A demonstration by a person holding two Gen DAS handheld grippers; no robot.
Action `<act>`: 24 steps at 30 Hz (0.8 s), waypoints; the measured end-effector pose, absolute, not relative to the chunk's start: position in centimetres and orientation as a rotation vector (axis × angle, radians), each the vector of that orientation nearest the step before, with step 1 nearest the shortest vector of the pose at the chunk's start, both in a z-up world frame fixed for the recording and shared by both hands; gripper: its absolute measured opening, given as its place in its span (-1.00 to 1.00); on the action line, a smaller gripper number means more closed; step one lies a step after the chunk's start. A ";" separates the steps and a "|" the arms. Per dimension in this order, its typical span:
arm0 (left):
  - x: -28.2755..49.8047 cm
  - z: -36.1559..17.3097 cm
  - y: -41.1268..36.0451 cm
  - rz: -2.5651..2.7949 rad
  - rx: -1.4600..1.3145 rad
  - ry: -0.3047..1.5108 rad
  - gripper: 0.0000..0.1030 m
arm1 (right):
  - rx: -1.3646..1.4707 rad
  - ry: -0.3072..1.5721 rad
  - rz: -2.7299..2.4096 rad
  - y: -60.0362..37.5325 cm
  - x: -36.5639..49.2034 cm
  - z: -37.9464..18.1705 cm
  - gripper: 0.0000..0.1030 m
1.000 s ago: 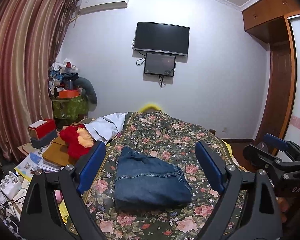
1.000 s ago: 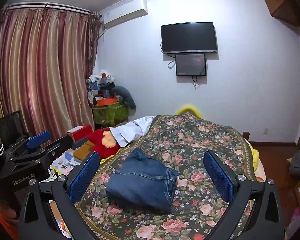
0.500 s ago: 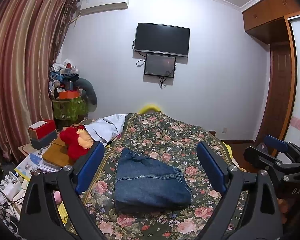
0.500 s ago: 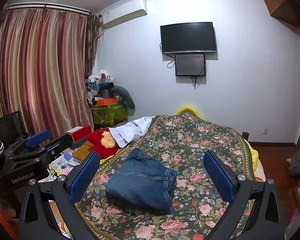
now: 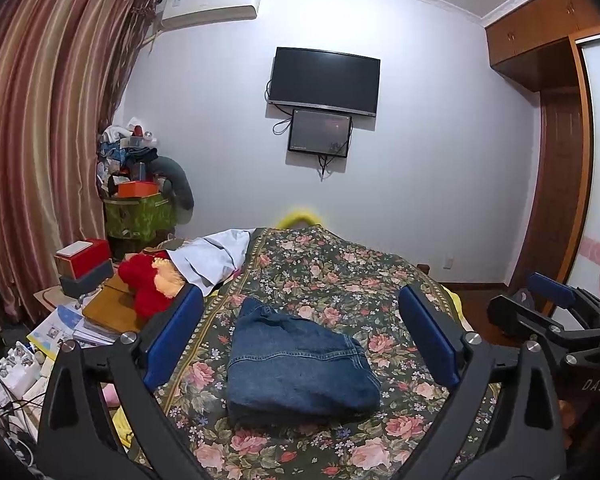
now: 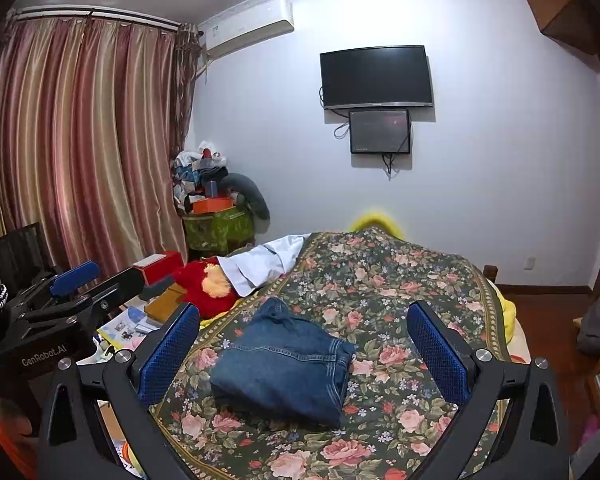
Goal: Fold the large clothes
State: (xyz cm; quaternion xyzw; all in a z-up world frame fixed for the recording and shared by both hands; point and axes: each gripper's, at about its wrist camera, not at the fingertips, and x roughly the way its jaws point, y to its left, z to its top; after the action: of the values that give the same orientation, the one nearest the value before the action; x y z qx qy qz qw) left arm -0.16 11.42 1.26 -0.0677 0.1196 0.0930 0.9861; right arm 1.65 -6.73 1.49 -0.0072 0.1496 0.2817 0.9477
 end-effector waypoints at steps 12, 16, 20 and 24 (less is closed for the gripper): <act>0.2 1.7 10.6 0.181 -0.142 0.252 0.97 | -0.013 0.304 0.575 -6.8 1.6 1.5 1.00; 0.2 1.7 10.3 0.164 -0.142 0.258 0.97 | -0.011 0.303 0.574 -6.8 1.6 1.6 1.00; 0.3 1.7 10.0 0.159 -0.136 0.265 0.97 | -0.011 0.302 0.575 -6.8 1.6 1.5 1.00; 0.3 1.7 9.9 0.165 -0.138 0.265 0.97 | -0.010 0.302 0.575 -6.8 1.6 1.6 1.00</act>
State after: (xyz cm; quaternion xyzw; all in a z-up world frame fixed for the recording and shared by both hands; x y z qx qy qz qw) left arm 0.30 9.91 1.69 -0.0689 0.1318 0.0823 0.9855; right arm 1.60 -6.83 1.55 -0.0048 0.1485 0.2824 0.9477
